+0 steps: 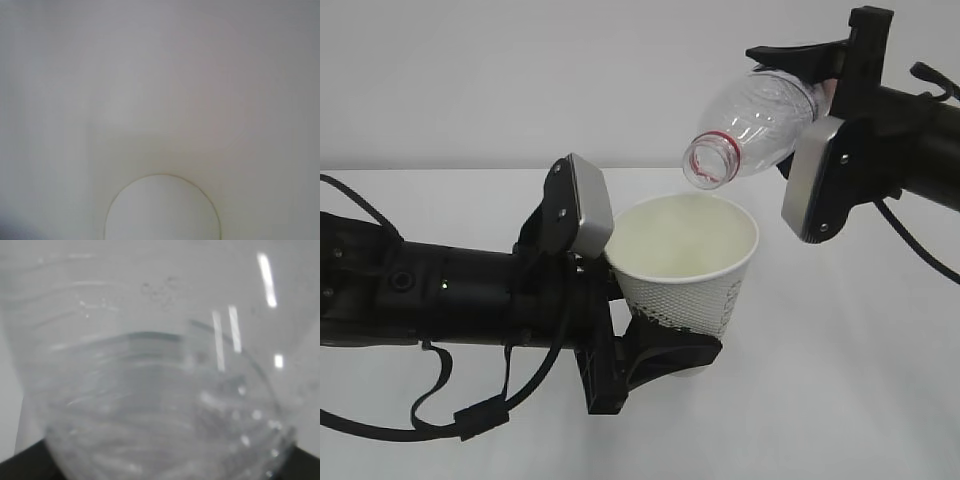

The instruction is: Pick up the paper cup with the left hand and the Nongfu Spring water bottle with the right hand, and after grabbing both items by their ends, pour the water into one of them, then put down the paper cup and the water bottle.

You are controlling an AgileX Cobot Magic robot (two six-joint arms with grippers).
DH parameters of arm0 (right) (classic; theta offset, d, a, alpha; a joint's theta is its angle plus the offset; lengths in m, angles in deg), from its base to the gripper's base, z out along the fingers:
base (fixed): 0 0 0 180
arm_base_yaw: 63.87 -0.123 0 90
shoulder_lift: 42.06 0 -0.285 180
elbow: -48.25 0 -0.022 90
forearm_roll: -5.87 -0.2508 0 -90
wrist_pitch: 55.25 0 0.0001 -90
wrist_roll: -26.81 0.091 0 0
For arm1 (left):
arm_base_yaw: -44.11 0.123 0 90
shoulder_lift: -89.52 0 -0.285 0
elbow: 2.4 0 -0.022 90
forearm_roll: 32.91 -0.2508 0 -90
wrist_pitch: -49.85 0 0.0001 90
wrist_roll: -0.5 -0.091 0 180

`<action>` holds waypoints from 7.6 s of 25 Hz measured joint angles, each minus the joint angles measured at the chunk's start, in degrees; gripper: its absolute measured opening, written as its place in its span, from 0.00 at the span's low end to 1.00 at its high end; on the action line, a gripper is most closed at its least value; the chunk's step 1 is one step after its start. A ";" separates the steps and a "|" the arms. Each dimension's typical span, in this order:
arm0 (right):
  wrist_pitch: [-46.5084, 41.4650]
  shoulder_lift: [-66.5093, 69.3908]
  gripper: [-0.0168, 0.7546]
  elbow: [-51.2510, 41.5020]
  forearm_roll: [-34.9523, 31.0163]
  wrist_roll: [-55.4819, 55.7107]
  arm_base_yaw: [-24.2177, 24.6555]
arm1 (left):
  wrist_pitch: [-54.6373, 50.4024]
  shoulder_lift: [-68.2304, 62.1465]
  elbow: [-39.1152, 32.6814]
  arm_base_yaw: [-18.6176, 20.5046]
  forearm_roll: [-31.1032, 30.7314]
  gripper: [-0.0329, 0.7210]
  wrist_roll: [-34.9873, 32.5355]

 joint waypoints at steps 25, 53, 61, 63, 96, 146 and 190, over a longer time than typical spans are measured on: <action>0.00 0.00 0.64 0.00 -1.15 -2.43 0.00 | -1.06 0.00 0.00 0.00 0.22 0.72 -1.19; 0.12 0.00 0.64 0.00 -1.15 -2.54 0.00 | 1.46 0.00 0.00 0.00 -0.24 0.72 -1.25; 0.12 0.00 0.64 0.00 -1.19 -2.54 0.00 | 1.46 0.00 0.00 0.00 -0.94 0.72 -1.25; 0.14 0.00 0.64 0.00 -1.19 -2.65 0.00 | 1.46 0.00 0.00 0.00 -1.17 0.72 -1.25; 0.94 0.00 0.64 0.00 -1.90 -2.65 0.00 | 1.46 0.00 0.00 0.00 -1.98 0.72 -1.25; 2.91 0.00 0.64 0.00 -2.93 -2.65 0.00 | 0.60 0.00 0.00 0.00 -2.04 0.72 -1.25; 3.03 0.00 0.64 0.00 -3.25 -4.19 0.00 | -0.19 0.00 0.00 0.00 -0.35 0.72 -1.25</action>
